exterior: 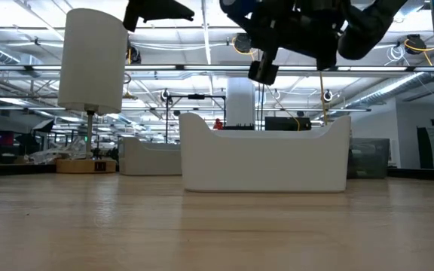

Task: Pick and place Stapler, Stapler remover, tape
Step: Put the blue tape into the gray bin

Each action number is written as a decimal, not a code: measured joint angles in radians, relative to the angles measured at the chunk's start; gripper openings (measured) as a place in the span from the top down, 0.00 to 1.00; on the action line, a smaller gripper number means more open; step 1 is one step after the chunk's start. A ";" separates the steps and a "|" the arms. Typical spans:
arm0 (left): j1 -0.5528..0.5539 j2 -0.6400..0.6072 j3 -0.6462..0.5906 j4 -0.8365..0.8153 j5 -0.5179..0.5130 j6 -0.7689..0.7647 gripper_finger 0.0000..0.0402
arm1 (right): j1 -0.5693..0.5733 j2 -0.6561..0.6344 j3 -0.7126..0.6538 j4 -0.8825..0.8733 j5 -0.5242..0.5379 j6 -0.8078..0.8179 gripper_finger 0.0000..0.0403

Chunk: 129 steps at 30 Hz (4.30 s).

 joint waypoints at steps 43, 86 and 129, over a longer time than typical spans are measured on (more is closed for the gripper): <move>0.044 0.059 0.010 0.026 0.019 0.182 0.46 | -0.058 0.149 0.094 0.042 -0.047 0.225 0.92; 0.258 0.074 0.263 -0.671 -0.146 -0.195 0.91 | -0.228 0.092 0.002 0.292 -0.258 0.099 0.61; 0.735 0.609 0.638 -1.365 0.140 -0.720 0.91 | -0.774 -0.388 -0.372 0.427 -0.596 -0.374 0.61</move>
